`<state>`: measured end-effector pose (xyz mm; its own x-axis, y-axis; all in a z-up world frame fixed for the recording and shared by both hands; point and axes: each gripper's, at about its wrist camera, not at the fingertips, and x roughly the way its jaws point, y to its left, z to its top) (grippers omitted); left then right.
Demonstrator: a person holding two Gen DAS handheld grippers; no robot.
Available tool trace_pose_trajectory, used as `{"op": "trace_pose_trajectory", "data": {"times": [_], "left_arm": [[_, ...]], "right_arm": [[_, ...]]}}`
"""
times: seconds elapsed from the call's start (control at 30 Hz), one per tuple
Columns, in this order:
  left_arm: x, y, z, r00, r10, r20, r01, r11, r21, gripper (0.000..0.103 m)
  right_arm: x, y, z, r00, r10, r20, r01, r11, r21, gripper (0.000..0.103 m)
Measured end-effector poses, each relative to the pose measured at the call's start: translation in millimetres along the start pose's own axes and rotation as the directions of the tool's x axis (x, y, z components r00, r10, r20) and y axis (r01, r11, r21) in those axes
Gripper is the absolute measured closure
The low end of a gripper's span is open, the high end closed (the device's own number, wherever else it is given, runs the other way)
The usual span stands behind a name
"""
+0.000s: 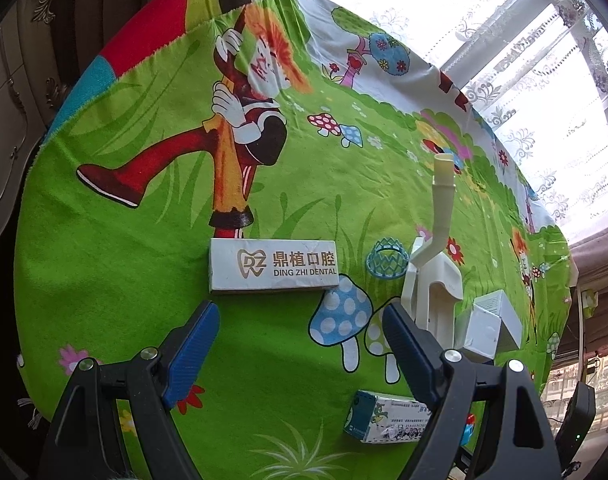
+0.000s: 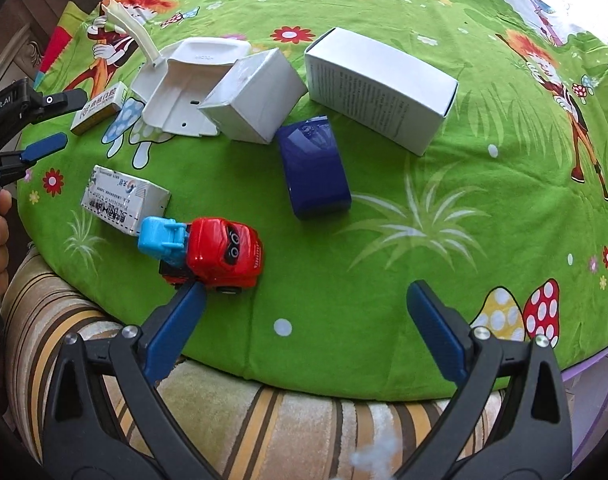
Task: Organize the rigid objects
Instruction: 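Grasp the white DING ZHI DENTAL box with left tool while right tool grasps the red toy car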
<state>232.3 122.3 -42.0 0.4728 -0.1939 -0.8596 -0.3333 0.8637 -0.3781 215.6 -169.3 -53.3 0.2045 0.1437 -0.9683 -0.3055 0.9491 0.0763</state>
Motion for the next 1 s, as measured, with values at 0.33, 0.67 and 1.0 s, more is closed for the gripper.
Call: {"op": "trace_pose_trajectory", "data": {"times": [0.33, 0.67, 1.0], "left_arm": [[19.8, 2.3, 27.0, 0.998, 0.046, -0.040, -0.048, 0.997, -0.065, 0.018], [28.5, -26.8, 24.0, 0.980, 0.197, 0.021, -0.196, 0.951, 0.240, 0.014], [45.5, -28.1, 24.1, 0.973, 0.227, 0.034, -0.226, 0.922, 0.314, 0.020]], "right_arm": [[-20.5, 16.6, -8.3, 0.996, 0.060, 0.063, -0.056, 0.997, -0.062, 0.002], [-27.1, 23.4, -7.2, 0.993, 0.083, 0.078, -0.078, 0.994, -0.074, 0.002], [-23.6, 41.3, -4.2, 0.993, 0.084, 0.080, -0.075, 0.991, -0.109, 0.002]]}}
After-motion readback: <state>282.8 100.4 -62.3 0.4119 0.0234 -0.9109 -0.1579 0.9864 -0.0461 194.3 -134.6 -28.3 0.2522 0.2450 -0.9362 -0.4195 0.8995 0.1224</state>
